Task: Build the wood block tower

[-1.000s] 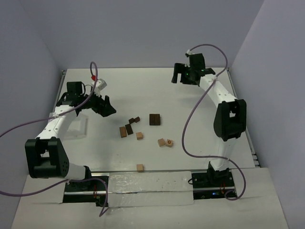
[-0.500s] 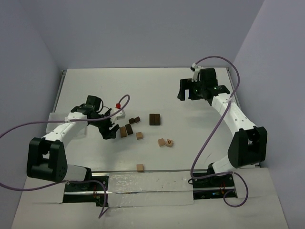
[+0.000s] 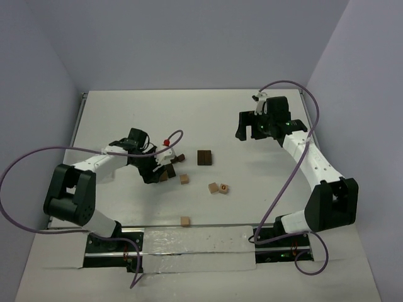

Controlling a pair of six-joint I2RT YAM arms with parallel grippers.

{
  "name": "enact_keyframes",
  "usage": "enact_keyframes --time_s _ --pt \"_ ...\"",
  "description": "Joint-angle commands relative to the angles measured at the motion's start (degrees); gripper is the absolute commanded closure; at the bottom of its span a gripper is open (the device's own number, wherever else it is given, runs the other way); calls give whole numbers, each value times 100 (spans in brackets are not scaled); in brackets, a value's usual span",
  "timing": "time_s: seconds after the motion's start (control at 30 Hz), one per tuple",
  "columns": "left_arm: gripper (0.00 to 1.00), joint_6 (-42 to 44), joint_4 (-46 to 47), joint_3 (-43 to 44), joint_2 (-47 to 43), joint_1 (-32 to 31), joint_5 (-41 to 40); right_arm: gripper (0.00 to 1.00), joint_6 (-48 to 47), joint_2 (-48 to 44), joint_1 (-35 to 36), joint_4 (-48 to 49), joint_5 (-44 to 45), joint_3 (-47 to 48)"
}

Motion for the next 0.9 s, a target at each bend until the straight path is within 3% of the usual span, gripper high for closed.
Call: enact_keyframes --time_s 0.0,0.63,0.73,0.87 --pt "27 -36 189 198 188 -282 -8 0 61 -101 -45 134 -235 -101" --pt "47 -560 562 502 749 -486 -26 0 179 -147 -72 161 -458 -210" --pt "45 -615 586 469 683 -487 -20 0 186 -108 -71 153 -544 -216" --pt "31 -571 584 394 408 -490 -26 0 114 -118 -77 111 -666 -206"
